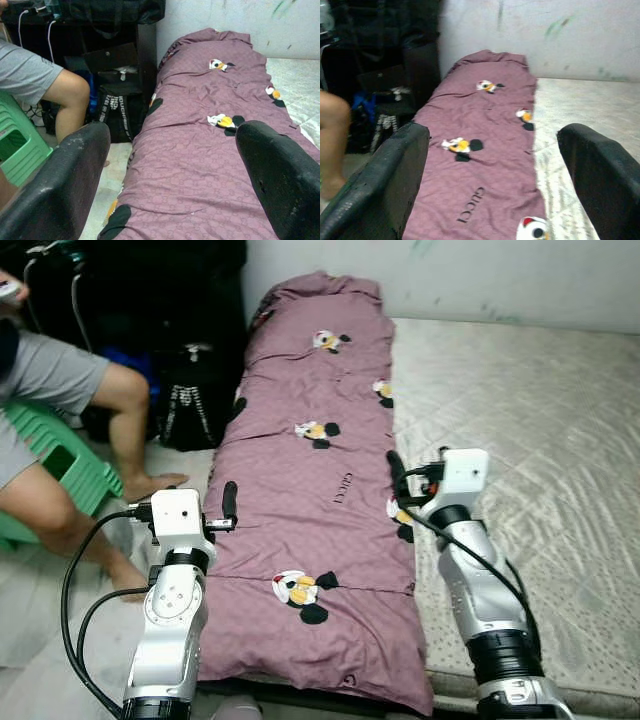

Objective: Clean up the room

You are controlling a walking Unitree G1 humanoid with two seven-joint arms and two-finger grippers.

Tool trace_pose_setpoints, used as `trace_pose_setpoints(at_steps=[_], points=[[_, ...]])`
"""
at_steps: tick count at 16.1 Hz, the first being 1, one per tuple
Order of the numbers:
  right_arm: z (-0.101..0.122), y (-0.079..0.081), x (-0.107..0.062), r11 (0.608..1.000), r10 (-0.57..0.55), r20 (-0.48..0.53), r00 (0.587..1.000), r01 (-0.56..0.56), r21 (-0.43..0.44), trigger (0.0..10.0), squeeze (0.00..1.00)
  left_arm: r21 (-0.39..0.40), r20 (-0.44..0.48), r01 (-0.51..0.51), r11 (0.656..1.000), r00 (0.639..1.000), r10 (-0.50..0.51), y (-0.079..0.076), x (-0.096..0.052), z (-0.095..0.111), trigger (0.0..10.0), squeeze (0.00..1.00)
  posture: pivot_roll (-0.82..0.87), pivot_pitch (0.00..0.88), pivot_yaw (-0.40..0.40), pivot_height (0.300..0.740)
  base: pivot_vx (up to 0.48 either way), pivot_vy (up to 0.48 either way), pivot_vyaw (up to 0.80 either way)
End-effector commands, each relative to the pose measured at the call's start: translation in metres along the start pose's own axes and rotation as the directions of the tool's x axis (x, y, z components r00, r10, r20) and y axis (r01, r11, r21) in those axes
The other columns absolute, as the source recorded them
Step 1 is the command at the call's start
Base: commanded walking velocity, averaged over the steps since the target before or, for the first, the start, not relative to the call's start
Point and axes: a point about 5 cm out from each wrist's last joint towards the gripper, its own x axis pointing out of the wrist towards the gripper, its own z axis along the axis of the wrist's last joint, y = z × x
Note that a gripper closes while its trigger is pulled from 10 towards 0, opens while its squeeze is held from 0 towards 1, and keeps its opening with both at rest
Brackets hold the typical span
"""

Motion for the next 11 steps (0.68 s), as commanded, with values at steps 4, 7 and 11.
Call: trace_pose_setpoints(at_steps=[4, 7, 11], points=[[-0.0013, 0.0040, 0.0035, 1.000, 0.001, -0.005, 1.000, -0.001, 0.002, 10.0, 0.00, 0.007, -0.014, 0.000, 1.000, 1.000, 0.000, 0.0010, -0.0014, -0.0011, 10.0, 0.00, -0.05, 0.000, 0.027, 0.740, -0.189, 0.000, -0.40], [0.0001, 0.0036, 0.0050, 1.000, -0.002, 0.000, 1.000, 0.002, 0.002, 10.0, 0.00, 0.007, -0.013, 0.004, 1.000, 1.000, -0.004, 0.0013, -0.0005, -0.0002, 10.0, 0.00, -0.05, 0.000, 0.028, 0.740, -0.276, 0.000, 0.00], [-0.0017, 0.0026, 0.0041, 1.000, -0.005, -0.005, 1.000, 0.005, -0.002, 10.0, 0.00, 0.007, -0.010, 0.011, 1.000, 1.000, -0.011, 0.0001, -0.0011, -0.0001, 10.0, 0.00, -0.05, 0.000, 0.028, 0.740, -0.134, 0.000, 0.00]])
